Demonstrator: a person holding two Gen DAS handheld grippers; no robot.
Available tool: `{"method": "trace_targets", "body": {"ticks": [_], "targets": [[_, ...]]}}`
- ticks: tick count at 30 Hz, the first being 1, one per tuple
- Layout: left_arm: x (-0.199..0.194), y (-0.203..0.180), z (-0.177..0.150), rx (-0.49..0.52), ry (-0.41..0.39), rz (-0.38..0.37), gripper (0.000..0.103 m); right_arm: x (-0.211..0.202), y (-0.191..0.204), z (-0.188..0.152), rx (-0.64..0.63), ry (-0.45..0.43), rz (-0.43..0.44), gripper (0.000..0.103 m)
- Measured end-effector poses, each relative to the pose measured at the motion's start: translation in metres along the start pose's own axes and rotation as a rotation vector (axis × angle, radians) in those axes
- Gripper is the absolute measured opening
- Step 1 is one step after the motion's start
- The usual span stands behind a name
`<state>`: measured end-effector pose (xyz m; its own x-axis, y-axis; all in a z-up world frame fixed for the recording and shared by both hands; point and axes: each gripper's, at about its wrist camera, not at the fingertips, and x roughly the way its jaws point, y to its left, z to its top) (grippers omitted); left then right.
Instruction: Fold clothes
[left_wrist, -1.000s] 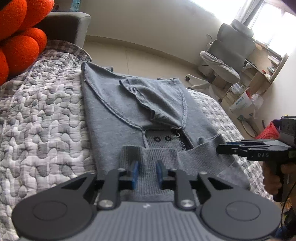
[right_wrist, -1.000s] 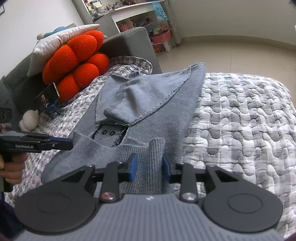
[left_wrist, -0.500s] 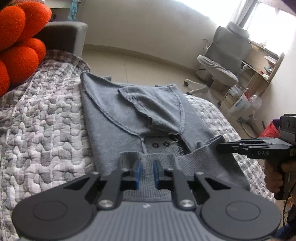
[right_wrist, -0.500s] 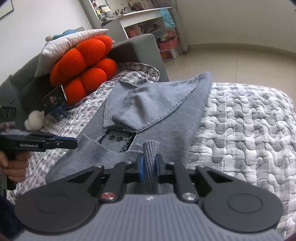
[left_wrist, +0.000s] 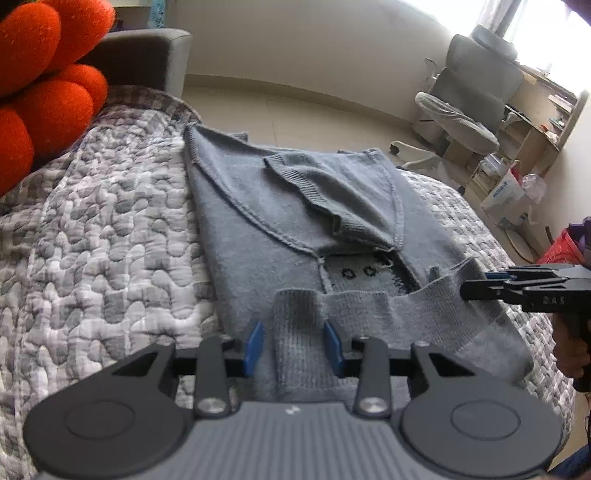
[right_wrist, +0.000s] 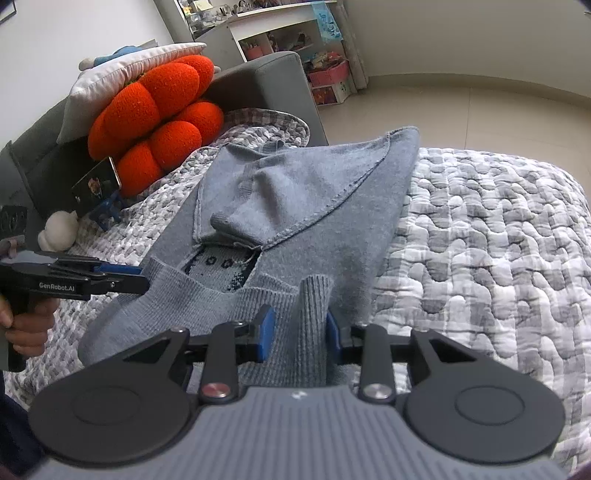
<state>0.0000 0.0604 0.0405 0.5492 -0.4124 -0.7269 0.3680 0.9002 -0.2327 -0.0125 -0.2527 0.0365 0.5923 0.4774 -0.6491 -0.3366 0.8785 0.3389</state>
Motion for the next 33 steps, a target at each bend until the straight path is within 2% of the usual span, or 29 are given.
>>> {"method": "trace_targets", "body": {"ticks": [4, 8, 12, 14, 15, 16, 19, 21, 23, 25, 28, 30, 32, 33], "targets": [[-0.002, -0.003, 0.0, 0.025, -0.009, -0.012, 0.029, -0.001, 0.001, 0.0, -0.003, -0.003, 0.019, 0.035], [0.005, -0.002, -0.001, 0.01, 0.008, -0.029, 0.028, 0.002, -0.001, -0.001, 0.005, 0.002, 0.031, 0.035], [0.008, 0.006, 0.002, -0.055, 0.002, -0.079, 0.03, 0.003, -0.006, -0.003, 0.031, -0.001, 0.047, 0.034], [0.006, 0.005, 0.002, -0.061, -0.011, -0.084, 0.019, 0.002, -0.005, -0.003, 0.028, -0.006, 0.049, 0.031], [0.004, 0.003, 0.003, -0.056, -0.021, -0.086, 0.009, 0.001, -0.004, -0.003, 0.025, -0.009, 0.049, 0.018], [0.001, 0.002, 0.003, -0.05, -0.031, -0.088, 0.009, -0.001, -0.002, -0.002, 0.021, -0.014, 0.052, 0.014], [-0.005, 0.003, 0.006, -0.072, -0.06, -0.122, 0.01, -0.008, 0.001, 0.0, 0.02, -0.05, 0.084, 0.014], [0.0, 0.006, 0.005, -0.089, -0.037, -0.126, 0.01, -0.006, -0.001, 0.0, 0.036, -0.042, 0.087, 0.021], [0.008, 0.008, 0.003, -0.096, -0.004, -0.121, 0.012, -0.001, -0.004, -0.001, 0.055, -0.022, 0.085, 0.021], [0.012, 0.009, 0.002, -0.102, 0.008, -0.127, 0.023, 0.003, -0.006, -0.002, 0.065, -0.003, 0.081, 0.022], [0.014, 0.011, 0.003, -0.119, 0.005, -0.15, 0.032, 0.004, -0.01, -0.003, 0.079, -0.005, 0.092, 0.027], [0.015, 0.008, 0.002, -0.108, -0.001, -0.141, 0.031, 0.005, -0.011, -0.005, 0.078, -0.009, 0.096, 0.027], [0.015, 0.004, 0.001, -0.081, -0.013, -0.12, 0.022, 0.004, -0.007, -0.005, 0.061, -0.013, 0.091, 0.025], [0.013, 0.002, 0.001, -0.071, -0.021, -0.116, 0.014, 0.004, -0.005, -0.004, 0.047, -0.016, 0.085, 0.016]]}}
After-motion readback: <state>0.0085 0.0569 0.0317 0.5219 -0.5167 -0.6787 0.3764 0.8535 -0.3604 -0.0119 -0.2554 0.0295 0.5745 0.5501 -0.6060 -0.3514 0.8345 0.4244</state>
